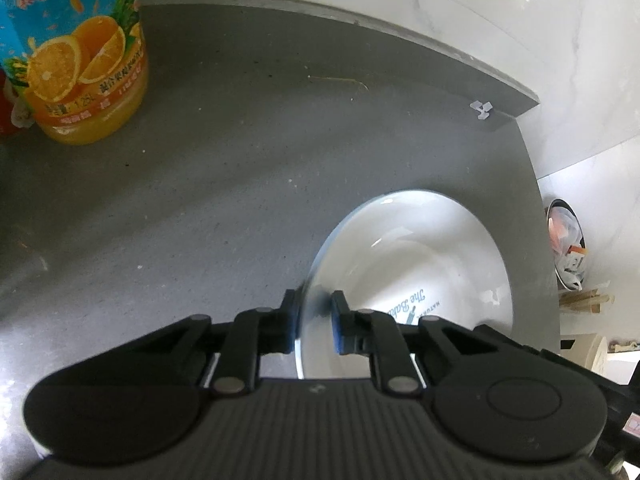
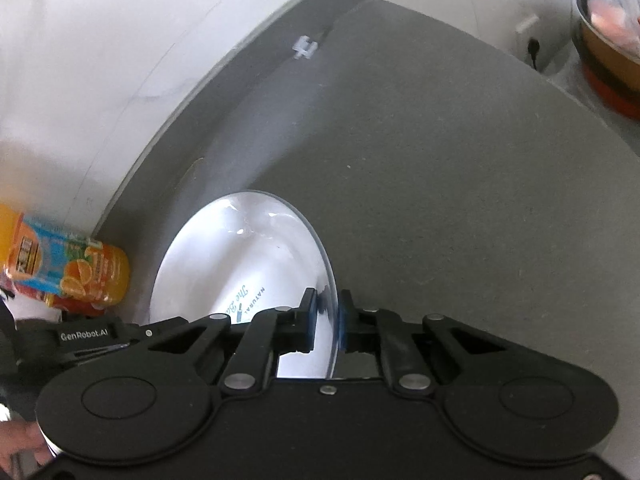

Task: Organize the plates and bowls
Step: 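Close both grippers on the rim of the 'Bakery' plate, then lift the 'Bakery' plate with both grippers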

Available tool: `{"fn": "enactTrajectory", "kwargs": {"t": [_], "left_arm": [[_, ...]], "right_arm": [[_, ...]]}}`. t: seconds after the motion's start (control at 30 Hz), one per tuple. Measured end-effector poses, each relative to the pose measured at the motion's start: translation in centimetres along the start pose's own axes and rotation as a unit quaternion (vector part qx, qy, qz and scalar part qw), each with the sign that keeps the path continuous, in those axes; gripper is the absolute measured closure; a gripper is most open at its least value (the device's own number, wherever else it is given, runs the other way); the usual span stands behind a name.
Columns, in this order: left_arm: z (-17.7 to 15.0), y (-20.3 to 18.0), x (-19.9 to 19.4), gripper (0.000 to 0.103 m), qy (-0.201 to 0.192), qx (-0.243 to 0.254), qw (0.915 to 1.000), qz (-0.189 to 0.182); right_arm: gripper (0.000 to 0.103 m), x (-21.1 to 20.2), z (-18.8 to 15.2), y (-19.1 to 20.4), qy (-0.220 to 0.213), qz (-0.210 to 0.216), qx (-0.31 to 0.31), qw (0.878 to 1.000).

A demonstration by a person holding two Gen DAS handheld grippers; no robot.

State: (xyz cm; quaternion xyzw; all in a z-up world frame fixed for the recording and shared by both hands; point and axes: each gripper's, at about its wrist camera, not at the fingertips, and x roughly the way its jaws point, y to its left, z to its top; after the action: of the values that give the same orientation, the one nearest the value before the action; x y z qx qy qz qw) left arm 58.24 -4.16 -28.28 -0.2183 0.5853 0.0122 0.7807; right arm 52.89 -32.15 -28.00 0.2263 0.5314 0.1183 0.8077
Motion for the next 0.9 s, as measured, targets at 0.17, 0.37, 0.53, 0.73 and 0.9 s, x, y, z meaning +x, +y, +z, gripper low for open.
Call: {"fn": "enactTrajectory", "kwargs": {"t": [0.17, 0.37, 0.53, 0.73, 0.9], "left_arm": [[0.5, -0.3, -0.5, 0.092, -0.003, -0.004, 1.0000, -0.004], [0.0, 0.1, -2.6, 0.094, -0.011, -0.004, 0.9998, -0.018], [-0.4, 0.3, -4.6, 0.094, -0.020, -0.001, 0.9993, -0.031], [-1.0, 0.3, -7.6, 0.094, -0.026, -0.002, 0.9989, -0.039], [-1.7, 0.3, -10.2, 0.094, -0.035, 0.003, 0.9982, -0.048]], "right_arm": [[0.097, -1.3, 0.2, 0.6, -0.001, 0.005, 0.002, 1.000], [0.097, -3.2, 0.2, 2.0, -0.011, 0.007, -0.017, 1.000], [0.097, -5.0, -0.2, 3.2, -0.023, 0.014, -0.024, 0.999], [0.097, -7.8, -0.7, 4.7, -0.038, 0.016, -0.040, 0.998], [0.097, -9.8, -1.2, 5.8, -0.051, 0.023, -0.048, 0.997]]}}
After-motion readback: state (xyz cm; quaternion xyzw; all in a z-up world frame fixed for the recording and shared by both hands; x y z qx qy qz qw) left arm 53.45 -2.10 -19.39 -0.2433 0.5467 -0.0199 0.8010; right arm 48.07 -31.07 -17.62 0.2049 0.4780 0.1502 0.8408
